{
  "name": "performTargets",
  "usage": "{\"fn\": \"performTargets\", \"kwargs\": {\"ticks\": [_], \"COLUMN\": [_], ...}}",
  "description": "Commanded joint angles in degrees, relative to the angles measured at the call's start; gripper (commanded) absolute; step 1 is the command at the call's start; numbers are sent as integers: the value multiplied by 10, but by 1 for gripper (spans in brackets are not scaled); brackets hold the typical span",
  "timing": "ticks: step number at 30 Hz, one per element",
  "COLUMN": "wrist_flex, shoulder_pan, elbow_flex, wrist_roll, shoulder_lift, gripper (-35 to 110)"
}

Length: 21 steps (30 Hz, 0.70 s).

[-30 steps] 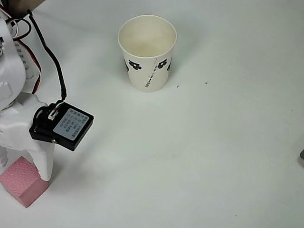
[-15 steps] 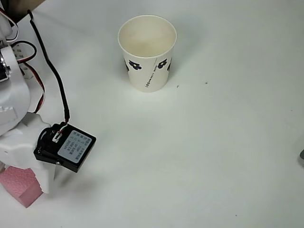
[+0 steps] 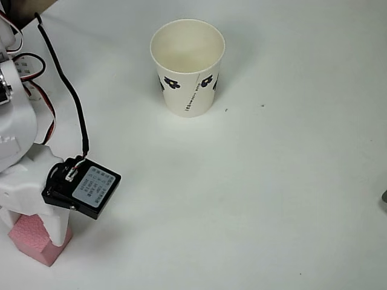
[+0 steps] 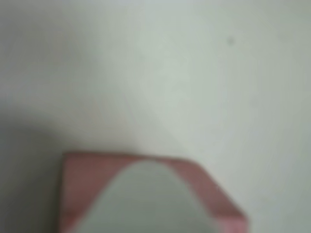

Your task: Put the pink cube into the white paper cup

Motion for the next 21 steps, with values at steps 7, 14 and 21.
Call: {"fn": "performTargets", "kwargs": {"ticks": [7,14,21], "wrist_flex": [164,303,317], "shoulder_pan": [-62,-197,-354], "elbow_flex": [-70,-200,-265], "wrist_roll": [35,113,197], "shoulder_lift": [151,205,214], "gripper": [15,15,15]}}
